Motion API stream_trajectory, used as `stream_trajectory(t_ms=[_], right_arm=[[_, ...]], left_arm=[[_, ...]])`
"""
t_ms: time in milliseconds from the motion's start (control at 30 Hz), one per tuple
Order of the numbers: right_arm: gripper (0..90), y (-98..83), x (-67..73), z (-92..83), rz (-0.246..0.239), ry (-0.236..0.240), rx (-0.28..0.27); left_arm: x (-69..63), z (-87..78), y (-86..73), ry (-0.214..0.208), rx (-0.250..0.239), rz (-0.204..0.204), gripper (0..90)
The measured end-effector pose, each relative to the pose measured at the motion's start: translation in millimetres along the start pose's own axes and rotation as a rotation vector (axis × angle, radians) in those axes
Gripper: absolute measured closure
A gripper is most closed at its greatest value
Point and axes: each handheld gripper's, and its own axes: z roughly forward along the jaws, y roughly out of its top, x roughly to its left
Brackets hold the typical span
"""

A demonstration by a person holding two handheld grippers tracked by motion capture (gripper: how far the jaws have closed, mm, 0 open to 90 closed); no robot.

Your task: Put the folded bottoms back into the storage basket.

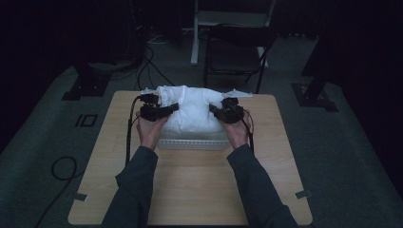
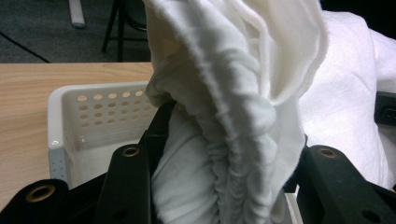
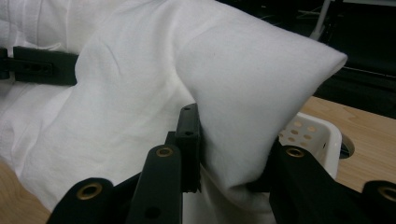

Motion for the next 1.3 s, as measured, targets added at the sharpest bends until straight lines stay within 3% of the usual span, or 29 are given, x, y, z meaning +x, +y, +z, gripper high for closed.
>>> stream_trajectory(t_ms=[633,1300], right_arm=[[72.3,-9.9,-10.9,19.9,0.014,-0.035,0.05],[72.3,-26.4,-16.9,42.3,0.05,-0.043,0.116]], left_arm=[[3.2,24.9,-6.8,0.043,0.032,0.0,53.1],[12.2,50.3,-18.3,0.104,0.12,0.041,52.8]])
